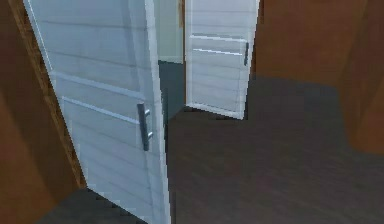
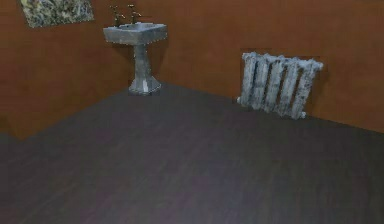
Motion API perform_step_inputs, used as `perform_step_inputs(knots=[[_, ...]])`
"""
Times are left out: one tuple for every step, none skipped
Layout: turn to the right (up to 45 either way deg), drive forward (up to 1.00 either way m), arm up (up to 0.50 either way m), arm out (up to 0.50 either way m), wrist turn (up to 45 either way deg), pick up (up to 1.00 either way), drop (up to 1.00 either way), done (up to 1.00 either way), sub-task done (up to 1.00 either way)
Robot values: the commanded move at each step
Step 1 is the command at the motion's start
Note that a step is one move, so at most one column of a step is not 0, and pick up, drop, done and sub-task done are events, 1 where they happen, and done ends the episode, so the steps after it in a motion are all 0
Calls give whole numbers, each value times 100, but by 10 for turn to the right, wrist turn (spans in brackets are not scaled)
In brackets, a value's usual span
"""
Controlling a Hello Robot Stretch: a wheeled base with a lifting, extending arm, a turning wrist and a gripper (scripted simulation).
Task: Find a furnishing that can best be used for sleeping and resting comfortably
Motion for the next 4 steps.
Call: perform_step_inputs(knots=[[180, 0, 0, 0, 0, 0, 0, 0, 0], [0, 100, 0, 0, 0, 0, 0, 0, 0], [240, 0, 0, 0, 0, 0, 0, 0, 0], [0, 10, 0, 0, 0, 0, 0, 0, 0]])
